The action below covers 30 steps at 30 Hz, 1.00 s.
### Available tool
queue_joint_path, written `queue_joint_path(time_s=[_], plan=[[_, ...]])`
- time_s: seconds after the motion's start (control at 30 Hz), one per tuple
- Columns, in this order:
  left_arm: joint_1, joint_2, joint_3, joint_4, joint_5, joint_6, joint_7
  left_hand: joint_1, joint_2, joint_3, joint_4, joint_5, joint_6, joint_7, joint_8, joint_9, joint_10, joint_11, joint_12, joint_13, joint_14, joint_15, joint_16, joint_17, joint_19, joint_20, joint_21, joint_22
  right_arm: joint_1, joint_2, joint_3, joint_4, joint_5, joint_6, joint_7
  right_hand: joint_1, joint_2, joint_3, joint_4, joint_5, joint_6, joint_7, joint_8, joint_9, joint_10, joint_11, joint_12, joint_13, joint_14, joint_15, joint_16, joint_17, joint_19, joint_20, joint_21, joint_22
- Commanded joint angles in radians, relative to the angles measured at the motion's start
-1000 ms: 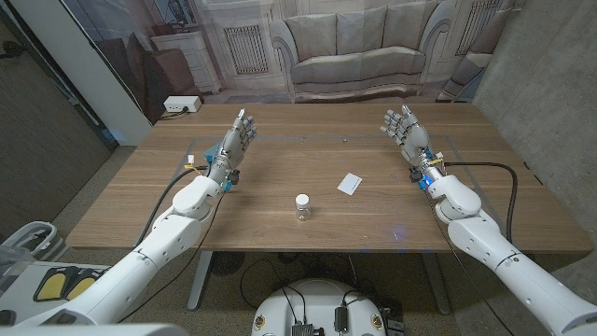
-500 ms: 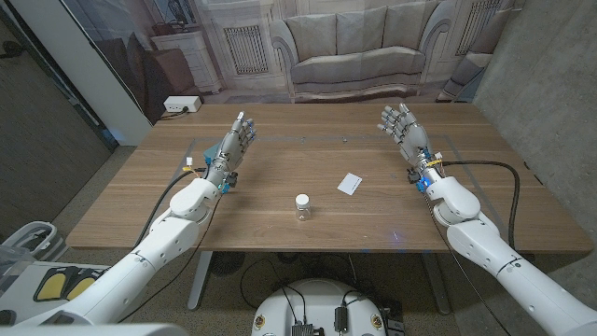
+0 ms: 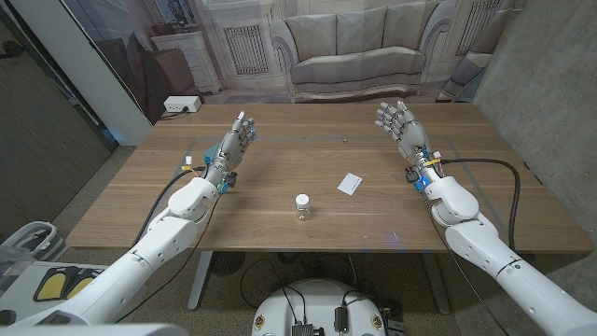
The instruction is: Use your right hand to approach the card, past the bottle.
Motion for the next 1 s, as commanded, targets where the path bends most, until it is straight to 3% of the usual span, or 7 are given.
queue_joint_path(time_s=[0.03, 0.33, 0.53, 1.0], plan=[[-0.003, -0.001, 0.002, -0.005, 0.003, 0.007, 0.005, 0.005, 0.005, -0.003, -0.004, 0.004, 0.006, 0.004, 0.009, 0.004, 0.003, 0.003, 0.007, 0.004, 0.005, 0.000, 0.002, 0.004, -0.006, 0.005, 0.002, 0.005, -0.002, -0.033, 0.003, -0.026, -0.046, 0.004, -0.002, 0.010, 0.003, 0.002, -0.008, 0.001, 0.010, 0.003, 0.004, 0.005, -0.010, -0.001, -0.006, 0.004, -0.019, -0.004, -0.009, 0.002, -0.013, -0.005, -0.011, 0.004], [0.002, 0.004, 0.000, -0.018, 0.008, 0.008, 0.010, 0.007, 0.007, -0.003, -0.005, 0.004, 0.007, 0.005, 0.008, 0.004, 0.005, 0.003, 0.007, 0.004, 0.005, 0.001, 0.002, 0.004, -0.006, 0.003, 0.002, 0.005, -0.017, -0.043, 0.007, -0.041, -0.090, 0.027, -0.020, 0.014, 0.001, 0.002, -0.012, 0.002, 0.010, 0.000, 0.001, 0.006, -0.022, -0.009, -0.013, 0.003, -0.035, -0.002, -0.018, 0.000, -0.019, -0.007, -0.021, 0.003], [0.008, 0.009, -0.002, -0.031, 0.010, 0.013, 0.018, 0.009, 0.009, -0.004, -0.005, 0.004, 0.010, 0.007, 0.008, 0.004, 0.007, 0.005, 0.007, 0.004, 0.006, 0.001, 0.002, 0.004, -0.005, 0.001, 0.002, 0.005, -0.018, -0.044, 0.004, -0.044, -0.134, 0.041, -0.036, 0.016, 0.001, 0.003, -0.014, 0.002, 0.011, 0.001, -0.001, 0.006, -0.023, 0.004, -0.014, 0.003, -0.041, -0.003, -0.021, -0.001, -0.023, -0.006, -0.028, 0.003], [0.007, 0.008, 0.001, -0.033, 0.011, 0.018, 0.019, 0.013, 0.015, -0.004, -0.007, 0.005, 0.021, 0.009, 0.010, 0.004, 0.016, 0.008, 0.009, 0.004, 0.013, 0.003, 0.003, 0.004, 0.001, -0.001, 0.004, 0.005, -0.020, -0.040, 0.004, -0.039, -0.219, 0.078, -0.073, 0.018, 0.000, 0.002, -0.017, 0.003, 0.010, -0.002, -0.005, 0.006, -0.025, -0.011, -0.017, 0.002, -0.042, -0.009, -0.022, -0.001, -0.021, -0.009, -0.035, 0.003]])
